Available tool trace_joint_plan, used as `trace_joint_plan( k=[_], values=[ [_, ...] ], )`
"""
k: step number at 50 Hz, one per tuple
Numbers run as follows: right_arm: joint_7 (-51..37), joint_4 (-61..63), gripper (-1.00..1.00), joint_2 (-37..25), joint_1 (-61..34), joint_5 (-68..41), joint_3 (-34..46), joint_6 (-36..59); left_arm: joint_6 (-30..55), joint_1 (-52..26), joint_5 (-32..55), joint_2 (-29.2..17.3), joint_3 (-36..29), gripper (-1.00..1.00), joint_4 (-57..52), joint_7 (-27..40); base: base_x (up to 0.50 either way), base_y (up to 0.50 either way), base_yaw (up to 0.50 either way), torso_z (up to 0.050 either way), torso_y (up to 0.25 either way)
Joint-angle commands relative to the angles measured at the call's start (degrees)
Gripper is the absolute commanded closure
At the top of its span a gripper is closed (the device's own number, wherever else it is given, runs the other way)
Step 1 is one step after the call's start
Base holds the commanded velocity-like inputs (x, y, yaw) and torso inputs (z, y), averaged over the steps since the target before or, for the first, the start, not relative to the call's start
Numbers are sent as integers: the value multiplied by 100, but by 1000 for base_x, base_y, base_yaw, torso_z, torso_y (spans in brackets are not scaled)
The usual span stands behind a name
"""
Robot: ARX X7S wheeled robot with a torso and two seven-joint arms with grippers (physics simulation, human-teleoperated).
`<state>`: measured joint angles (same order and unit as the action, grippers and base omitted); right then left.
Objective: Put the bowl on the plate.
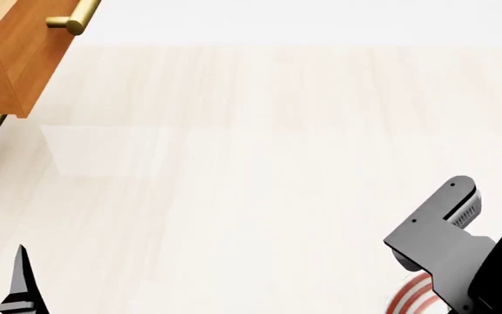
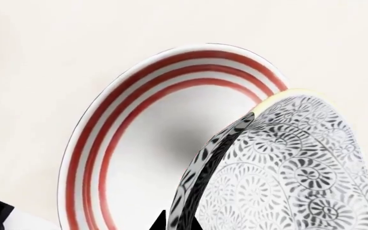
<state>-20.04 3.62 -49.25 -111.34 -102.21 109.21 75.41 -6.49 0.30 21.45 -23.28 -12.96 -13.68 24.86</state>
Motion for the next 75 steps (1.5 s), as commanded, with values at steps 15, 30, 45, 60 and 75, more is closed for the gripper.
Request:
trace_joint_plan(
  k=[15, 30, 45, 60, 75],
  values=[
    [196, -81, 100, 48, 86, 347, -4, -162, 5, -15, 3, -11, -33, -100, 2, 20, 0, 0, 0, 0, 1],
    [328, -28, -100, 8, 174, 336, -84, -347, 1, -12, 8, -25, -46, -100, -10, 32, 0, 0, 0, 0, 0],
    [460, 343, -100, -248, 148, 286, -318, -659, -5, 28, -15, -45, -65, -100, -80, 64, 0, 0, 0, 0, 0],
    [537, 507, -100, -352, 109, 327, -423, -762, -17, 39, -12, -67, -64, -100, -117, 84, 0, 0, 0, 0, 0],
    [334, 865, -100, -517, -252, 275, -691, -827, -56, 26, -10, -70, -78, -100, -70, 69, 0, 0, 0, 0, 0]
  ],
)
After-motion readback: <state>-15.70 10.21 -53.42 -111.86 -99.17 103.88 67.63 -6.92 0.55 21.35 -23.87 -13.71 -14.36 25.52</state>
